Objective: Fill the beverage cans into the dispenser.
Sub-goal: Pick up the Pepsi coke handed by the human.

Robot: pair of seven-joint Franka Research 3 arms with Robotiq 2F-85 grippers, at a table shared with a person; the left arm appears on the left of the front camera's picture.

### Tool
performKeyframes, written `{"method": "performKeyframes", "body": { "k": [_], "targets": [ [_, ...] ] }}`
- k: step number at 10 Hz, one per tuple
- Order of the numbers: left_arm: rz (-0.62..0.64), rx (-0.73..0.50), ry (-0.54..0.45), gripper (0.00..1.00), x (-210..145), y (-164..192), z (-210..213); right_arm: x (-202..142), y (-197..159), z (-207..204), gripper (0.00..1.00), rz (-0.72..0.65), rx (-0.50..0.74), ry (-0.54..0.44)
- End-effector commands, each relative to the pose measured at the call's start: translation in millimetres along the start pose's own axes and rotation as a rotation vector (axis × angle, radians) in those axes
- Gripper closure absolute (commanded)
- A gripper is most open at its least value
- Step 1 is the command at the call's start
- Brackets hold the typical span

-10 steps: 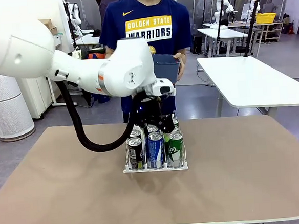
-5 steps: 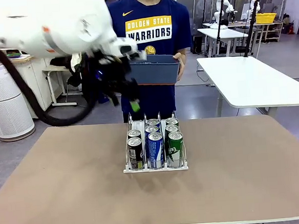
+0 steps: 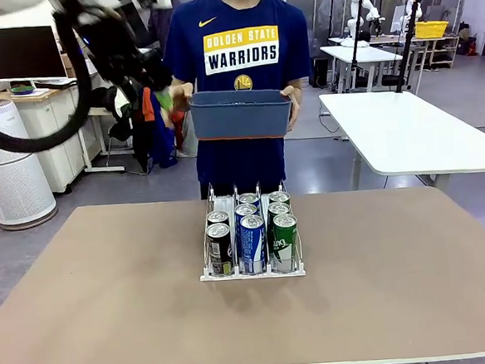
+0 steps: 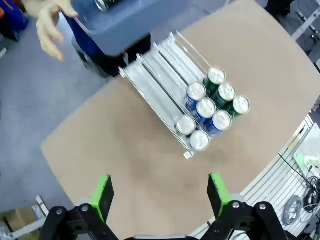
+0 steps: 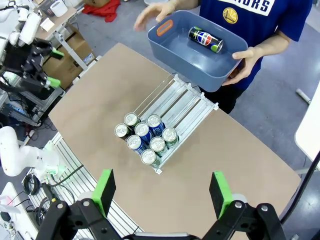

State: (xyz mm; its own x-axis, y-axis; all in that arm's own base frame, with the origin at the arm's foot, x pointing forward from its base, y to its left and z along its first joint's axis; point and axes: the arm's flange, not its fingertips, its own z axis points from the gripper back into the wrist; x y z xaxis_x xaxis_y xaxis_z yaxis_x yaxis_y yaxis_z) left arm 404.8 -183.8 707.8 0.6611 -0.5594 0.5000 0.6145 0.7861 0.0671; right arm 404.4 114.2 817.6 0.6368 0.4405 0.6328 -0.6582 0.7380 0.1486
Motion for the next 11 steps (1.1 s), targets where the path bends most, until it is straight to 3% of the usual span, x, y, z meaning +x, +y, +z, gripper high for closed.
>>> {"method": "performKeyframes", "body": {
  "k": [1, 4, 11],
  "targets": [
    [-0.061, 0.047, -0.068, 0.00, 1, 9, 16, -1, 0, 0, 0.00, 0.000, 0.000, 0.000],
    [-0.023, 0.064, -0.106, 0.00, 1, 20, 57, -1, 0, 0, 0.00, 0.000, 0.000, 0.000],
    [-0.029, 0.064, -0.109, 0.00, 7, 17, 55, -1, 0, 0, 0.00, 0.000, 0.000, 0.000]
  ]
}}
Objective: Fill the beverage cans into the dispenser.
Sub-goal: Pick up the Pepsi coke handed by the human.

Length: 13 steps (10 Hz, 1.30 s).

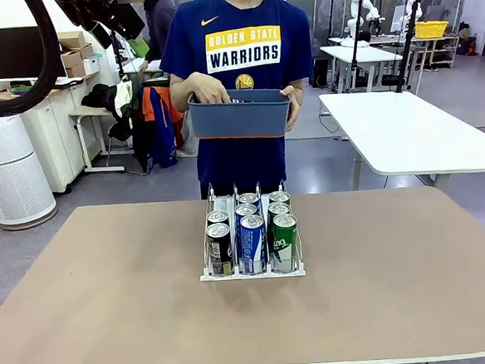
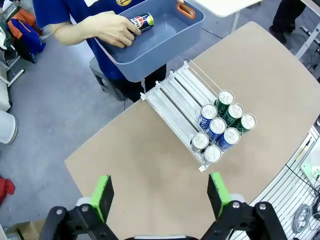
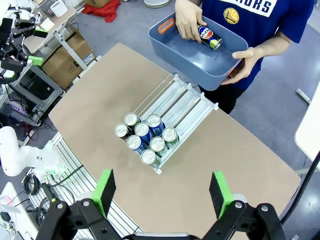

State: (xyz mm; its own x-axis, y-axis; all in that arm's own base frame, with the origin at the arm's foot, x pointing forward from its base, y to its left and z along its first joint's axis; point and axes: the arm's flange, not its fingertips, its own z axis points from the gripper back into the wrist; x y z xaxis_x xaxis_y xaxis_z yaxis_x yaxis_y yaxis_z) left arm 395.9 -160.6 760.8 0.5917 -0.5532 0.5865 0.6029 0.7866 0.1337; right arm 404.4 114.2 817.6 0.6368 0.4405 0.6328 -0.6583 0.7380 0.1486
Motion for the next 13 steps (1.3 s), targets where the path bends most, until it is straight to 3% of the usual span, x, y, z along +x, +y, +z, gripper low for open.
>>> {"method": "performKeyframes", "body": {
  "k": [1, 13],
  "targets": [
    [-0.001, 0.002, -0.001, 0.00, -0.9, 0.3, -1.1, -0.7, 0.4, 0.4, 0.00, 0.000, 0.000, 0.000],
    [-0.001, 0.002, -0.001, 0.00, -0.9, 0.3, -1.1, -0.7, 0.4, 0.4, 0.00, 0.000, 0.000, 0.000]
  ]
}}
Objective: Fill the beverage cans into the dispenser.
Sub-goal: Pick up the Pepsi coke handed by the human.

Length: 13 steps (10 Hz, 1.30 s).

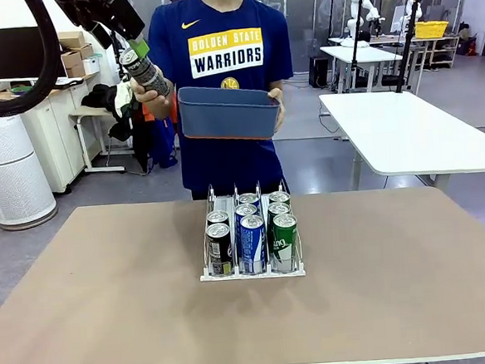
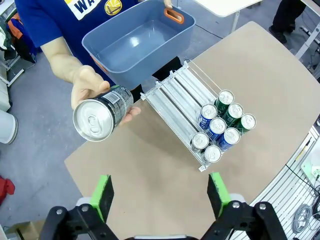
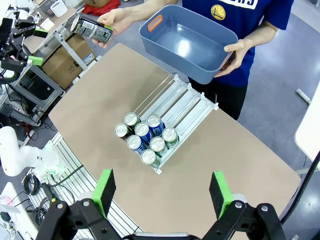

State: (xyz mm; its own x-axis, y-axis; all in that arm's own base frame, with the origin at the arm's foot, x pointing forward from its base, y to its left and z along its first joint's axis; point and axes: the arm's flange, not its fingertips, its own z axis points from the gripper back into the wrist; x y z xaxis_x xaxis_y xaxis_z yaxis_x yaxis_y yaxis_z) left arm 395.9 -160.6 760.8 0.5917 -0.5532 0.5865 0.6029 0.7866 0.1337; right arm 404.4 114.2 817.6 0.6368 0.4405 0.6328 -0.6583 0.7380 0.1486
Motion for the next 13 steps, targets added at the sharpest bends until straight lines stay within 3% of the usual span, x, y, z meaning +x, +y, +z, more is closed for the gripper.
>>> {"method": "performKeyframes", "body": {
  "k": [1, 13],
  "targets": [
    [-0.001, 0.002, -0.001, 0.00, -0.9, 0.3, -1.1, -0.7, 0.4, 0.4, 0.00, 0.000, 0.000, 0.000],
    [-0.001, 0.002, -0.001, 0.00, -0.9, 0.3, -1.1, -0.7, 0.4, 0.4, 0.00, 0.000, 0.000, 0.000]
  ]
}}
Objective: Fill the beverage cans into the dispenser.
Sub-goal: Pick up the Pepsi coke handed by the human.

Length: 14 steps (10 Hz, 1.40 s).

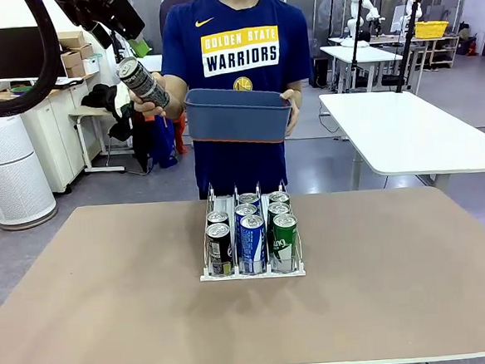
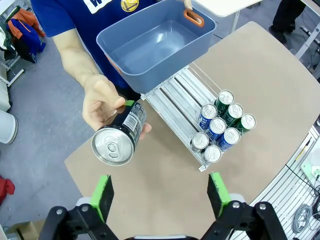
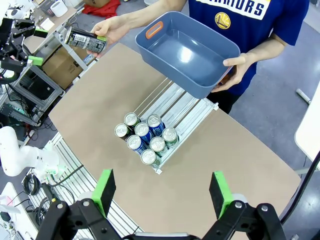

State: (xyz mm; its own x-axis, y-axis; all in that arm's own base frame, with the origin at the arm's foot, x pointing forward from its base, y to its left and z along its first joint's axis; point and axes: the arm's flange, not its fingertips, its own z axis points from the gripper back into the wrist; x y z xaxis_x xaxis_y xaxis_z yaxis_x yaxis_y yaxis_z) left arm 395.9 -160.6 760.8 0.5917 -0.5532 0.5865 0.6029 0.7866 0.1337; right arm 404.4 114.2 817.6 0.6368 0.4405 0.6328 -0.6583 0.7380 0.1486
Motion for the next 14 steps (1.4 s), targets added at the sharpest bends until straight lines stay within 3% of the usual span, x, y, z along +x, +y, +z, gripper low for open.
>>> {"method": "performKeyframes", "body": {
  "k": [1, 8, 14],
  "targets": [
    [-0.001, 0.002, -0.001, 0.00, -1, 0, -1, -1, 0, 0, 0.00, 0.000, 0.000, 0.000],
    [0.000, 0.000, 0.000, 0.00, 0, 0, 0, -1, 0, 0, 0.00, 0.000, 0.000, 0.000],
    [-0.032, 0.037, 0.012, 0.00, 6, 30, -39, -1, 0, 0, 0.00, 0.000, 0.000, 0.000]
  ]
}}
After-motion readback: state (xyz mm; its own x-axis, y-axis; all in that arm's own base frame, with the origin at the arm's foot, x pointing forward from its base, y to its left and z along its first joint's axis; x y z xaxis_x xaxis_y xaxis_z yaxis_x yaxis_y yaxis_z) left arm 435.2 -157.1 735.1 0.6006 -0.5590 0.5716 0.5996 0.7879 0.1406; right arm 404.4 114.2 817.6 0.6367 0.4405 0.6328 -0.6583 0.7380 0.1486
